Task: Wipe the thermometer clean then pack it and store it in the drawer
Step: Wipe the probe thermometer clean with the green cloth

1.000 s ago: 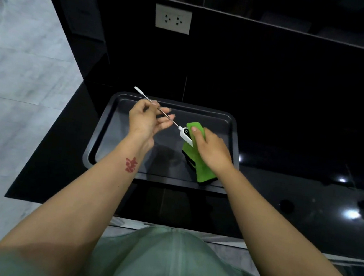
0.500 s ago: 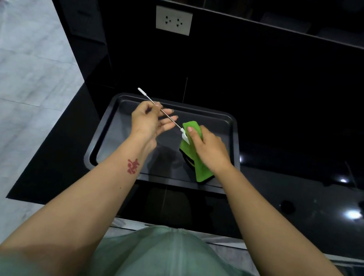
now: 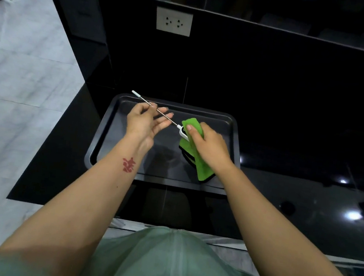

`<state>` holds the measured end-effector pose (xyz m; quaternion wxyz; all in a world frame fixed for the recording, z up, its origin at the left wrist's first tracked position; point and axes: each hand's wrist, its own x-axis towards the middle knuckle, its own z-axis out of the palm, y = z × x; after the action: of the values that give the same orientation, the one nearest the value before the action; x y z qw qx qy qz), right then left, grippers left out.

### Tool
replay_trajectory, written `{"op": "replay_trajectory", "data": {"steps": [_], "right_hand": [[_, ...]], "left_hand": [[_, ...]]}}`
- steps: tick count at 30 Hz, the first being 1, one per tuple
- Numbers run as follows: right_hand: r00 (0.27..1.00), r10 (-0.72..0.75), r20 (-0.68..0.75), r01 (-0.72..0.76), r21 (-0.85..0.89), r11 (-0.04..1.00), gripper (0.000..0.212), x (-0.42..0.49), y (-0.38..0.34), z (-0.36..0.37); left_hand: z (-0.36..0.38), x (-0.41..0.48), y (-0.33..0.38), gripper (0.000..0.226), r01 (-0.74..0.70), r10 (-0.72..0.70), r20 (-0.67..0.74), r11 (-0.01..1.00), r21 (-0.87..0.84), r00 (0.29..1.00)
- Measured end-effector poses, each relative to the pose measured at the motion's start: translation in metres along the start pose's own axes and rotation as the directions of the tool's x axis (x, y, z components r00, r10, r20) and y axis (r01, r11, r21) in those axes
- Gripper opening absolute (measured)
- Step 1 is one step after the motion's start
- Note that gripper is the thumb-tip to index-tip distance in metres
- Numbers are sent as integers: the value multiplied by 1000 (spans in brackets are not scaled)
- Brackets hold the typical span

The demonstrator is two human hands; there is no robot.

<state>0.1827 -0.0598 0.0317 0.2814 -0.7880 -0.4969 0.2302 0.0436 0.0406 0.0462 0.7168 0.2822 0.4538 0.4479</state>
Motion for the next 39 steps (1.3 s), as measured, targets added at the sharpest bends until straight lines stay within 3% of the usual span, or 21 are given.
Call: {"op": "replay_trajectory", "data": {"steps": [9, 18, 27, 34, 39], "right_hand": [[991, 129, -31, -114, 289, 950, 34, 1, 13, -2], [994, 102, 38, -109, 272, 956, 49, 4, 1, -1], [989, 120, 91, -146, 373, 916, 38, -1, 7, -2], [988, 143, 63, -156, 359, 920, 39, 9, 4, 1], [985, 156, 77, -173, 356, 918, 48, 6, 15, -3]], "left_hand": [[-8, 7, 11, 15, -35, 36, 14, 998, -61, 999], [2, 4, 0, 13, -113, 113, -4, 991, 65, 994], [-2, 11, 2, 17, -119, 122, -53, 991, 64, 991], [0, 8, 0, 12, -12, 3, 112, 996, 87, 994], [-7, 14, 11, 18, -55, 49, 86, 997, 62, 995]]}}
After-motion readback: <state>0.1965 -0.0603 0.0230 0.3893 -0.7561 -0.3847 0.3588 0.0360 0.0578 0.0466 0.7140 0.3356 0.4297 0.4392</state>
